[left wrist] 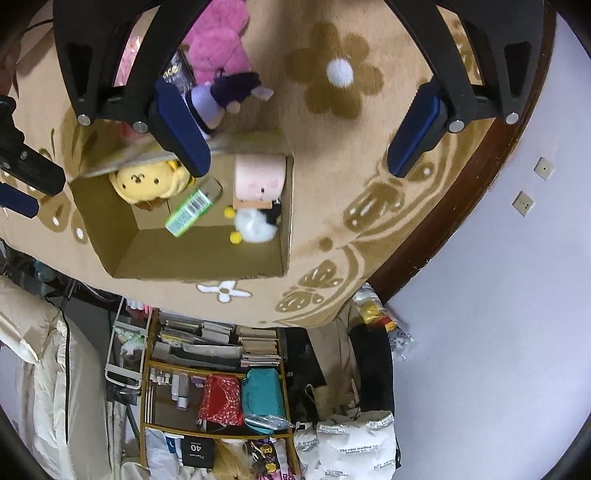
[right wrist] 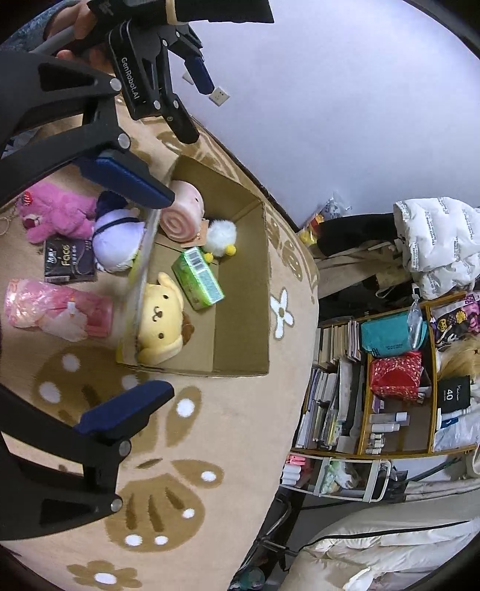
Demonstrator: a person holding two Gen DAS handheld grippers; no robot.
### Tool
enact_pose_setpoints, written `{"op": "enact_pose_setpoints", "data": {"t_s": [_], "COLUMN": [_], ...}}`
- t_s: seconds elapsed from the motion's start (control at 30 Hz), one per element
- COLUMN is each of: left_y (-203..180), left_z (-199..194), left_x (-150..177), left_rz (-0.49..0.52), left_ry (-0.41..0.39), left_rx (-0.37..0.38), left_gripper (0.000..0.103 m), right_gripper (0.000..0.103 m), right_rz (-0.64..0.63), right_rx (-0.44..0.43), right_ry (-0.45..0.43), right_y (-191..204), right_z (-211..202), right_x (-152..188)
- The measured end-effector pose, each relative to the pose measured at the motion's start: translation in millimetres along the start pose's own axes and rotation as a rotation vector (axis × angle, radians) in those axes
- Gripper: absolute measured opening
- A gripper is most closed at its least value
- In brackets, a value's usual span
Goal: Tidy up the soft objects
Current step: 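Withdraw both tools from the box toward the remaining pile, then move left tool to the pink bear plush while right tool reaches the pink wrapped bag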
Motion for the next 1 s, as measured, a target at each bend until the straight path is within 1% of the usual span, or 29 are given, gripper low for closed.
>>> {"op": "enact_pose_setpoints", "data": {"t_s": [0.1,0.2,0.3,0.47,0.67,1.0], "left_y": [-0.7,0.6,3.2,7.0,8.8,-3.2], "left_z": [-7.8,-12.7,-18.2,-22.6,-18.0,0.7], "left_x": [9.0,19.1,28.8,43.7,67.6,95.3], "left_rz": [0.013,0.023,0.02,0.001,-0.027,-0.024], "left_ry": [-0.003,0.007,0.012,0.035,0.085,0.169], "left_rx": [-0.011,-0.016,-0.025,-0.029,-0.017,-0.001], "left_gripper": [0.096,0.096,0.096,0.096,0.096,0.096], "right_gripper": [0.098,0.098,0.098,0.098,0.098,0.098], "right_rz": [0.005,0.041,0.06,0.048,0.082,0.106], "right_rx": [-0.001,-0.028,-0.036,-0.018,0.001,0.021], "right_ry": [0.0,-0.008,0.01,0.021,0.039,0.094], "right_y": [0.5,-1.0,-1.9,-1.8,-7.1,-17.7], "right_z": [-5.7,-13.3,-14.0,-14.3,-11.8,5.6], "right_x": [8.4,21.7,33.3,50.3,67.6,93.7]}}
Point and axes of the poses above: each gripper's, at about its wrist camera, not at the fingertips, and z roughly the way its jaws point, y to its left, x to its underside, the point moved 8 cm from there along z, roughly the way its jaws point, and after that the axes turned 6 degrees about x, right-handed, at the moved point
